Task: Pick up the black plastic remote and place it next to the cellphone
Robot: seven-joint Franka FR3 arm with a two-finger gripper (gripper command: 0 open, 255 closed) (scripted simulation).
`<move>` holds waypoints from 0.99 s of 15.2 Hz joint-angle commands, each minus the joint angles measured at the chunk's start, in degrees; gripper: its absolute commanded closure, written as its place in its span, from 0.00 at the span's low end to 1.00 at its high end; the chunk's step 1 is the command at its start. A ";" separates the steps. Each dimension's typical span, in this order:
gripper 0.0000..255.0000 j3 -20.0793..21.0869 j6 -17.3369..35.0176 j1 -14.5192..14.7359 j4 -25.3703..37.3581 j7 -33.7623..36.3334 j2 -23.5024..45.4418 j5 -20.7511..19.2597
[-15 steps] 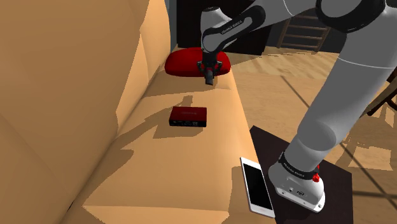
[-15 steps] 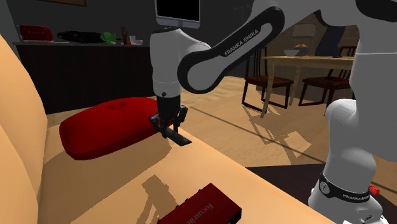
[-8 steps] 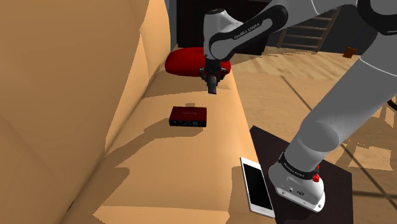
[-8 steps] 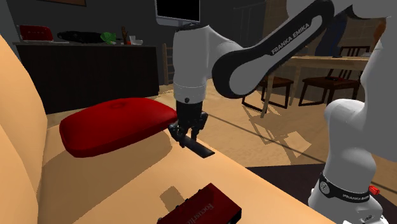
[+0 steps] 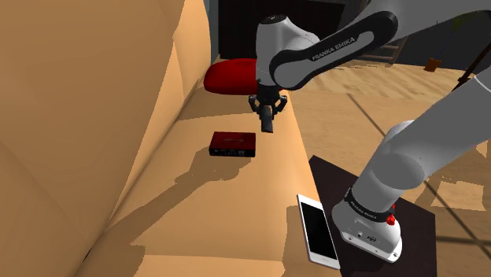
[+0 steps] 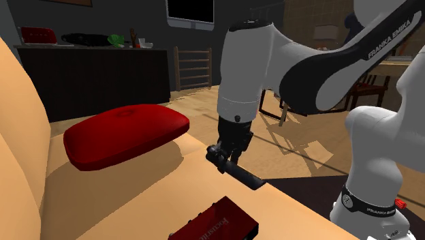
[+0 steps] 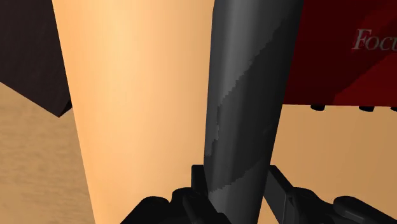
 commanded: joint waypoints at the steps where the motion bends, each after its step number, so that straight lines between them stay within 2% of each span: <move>1: 1.00 1.25 -1.32 1.46 -2.56 1.47 -3.54 1.36; 8: 1.00 6.81 -6.20 8.13 -9.40 8.02 -13.81 7.39; 15: 1.00 13.52 -12.15 16.31 -12.48 16.07 -21.27 14.82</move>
